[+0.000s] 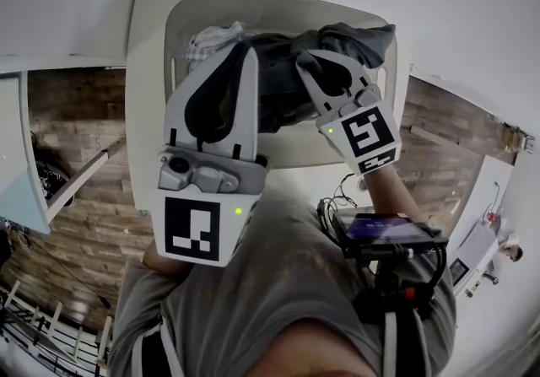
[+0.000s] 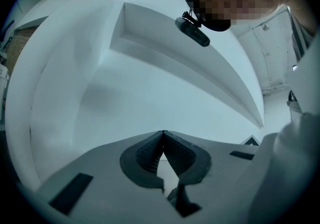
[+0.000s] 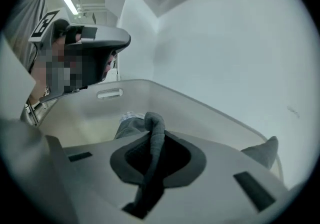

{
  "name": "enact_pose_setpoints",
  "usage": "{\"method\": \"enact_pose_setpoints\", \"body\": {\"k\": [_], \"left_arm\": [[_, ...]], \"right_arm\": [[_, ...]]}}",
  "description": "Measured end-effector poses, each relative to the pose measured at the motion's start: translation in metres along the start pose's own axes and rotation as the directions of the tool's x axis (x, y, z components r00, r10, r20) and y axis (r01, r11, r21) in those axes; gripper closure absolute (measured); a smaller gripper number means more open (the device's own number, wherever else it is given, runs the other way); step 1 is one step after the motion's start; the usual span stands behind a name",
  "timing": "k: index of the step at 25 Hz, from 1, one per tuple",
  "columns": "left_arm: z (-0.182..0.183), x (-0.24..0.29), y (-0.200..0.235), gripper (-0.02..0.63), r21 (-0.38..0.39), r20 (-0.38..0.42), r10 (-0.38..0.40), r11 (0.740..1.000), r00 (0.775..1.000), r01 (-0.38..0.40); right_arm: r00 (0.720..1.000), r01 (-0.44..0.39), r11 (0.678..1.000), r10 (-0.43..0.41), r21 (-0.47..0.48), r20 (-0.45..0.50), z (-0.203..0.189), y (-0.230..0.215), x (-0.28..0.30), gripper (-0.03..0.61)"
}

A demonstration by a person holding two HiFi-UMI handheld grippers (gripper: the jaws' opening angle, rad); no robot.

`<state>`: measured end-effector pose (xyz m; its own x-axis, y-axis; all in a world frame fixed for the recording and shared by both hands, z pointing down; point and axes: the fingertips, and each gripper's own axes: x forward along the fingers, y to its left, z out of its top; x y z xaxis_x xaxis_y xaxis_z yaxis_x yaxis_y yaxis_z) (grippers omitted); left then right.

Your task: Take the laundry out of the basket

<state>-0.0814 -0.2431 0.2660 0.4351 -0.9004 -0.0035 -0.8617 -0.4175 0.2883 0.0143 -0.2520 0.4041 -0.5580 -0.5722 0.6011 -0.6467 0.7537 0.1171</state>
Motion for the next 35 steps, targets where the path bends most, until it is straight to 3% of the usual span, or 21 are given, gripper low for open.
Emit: {"method": "enact_pose_setpoints", "body": {"k": [6,14,26,30,35], "left_arm": [[0.024,-0.009,-0.023,0.606,0.064,0.047,-0.019,0.998,0.999,0.016],[0.044,-0.035,-0.053,0.606,0.134,0.087,-0.043,0.991,0.995,0.031],[0.078,-0.085,-0.103,0.606,0.201,0.192,-0.079,0.979,0.978,0.039],[0.088,-0.097,-0.126,0.606,0.216,0.218,-0.117,0.974,0.969,0.069],[0.092,-0.105,-0.149,0.606,0.23,0.239,-0.184,0.965,0.953,0.128]], "right_arm": [[0.977,0.098,0.994,-0.106,0.052,0.184,0.038,-0.02,-0.041,0.541],[0.926,0.161,0.985,-0.171,0.059,0.337,0.091,-0.025,-0.093,0.543],[0.758,0.283,0.956,-0.272,0.077,0.592,0.161,-0.019,-0.211,0.543],[0.704,0.34,0.936,-0.316,0.089,0.636,0.17,-0.02,-0.26,0.543],[0.658,0.401,0.911,-0.362,0.1,0.66,0.174,-0.02,-0.302,0.543]]}}
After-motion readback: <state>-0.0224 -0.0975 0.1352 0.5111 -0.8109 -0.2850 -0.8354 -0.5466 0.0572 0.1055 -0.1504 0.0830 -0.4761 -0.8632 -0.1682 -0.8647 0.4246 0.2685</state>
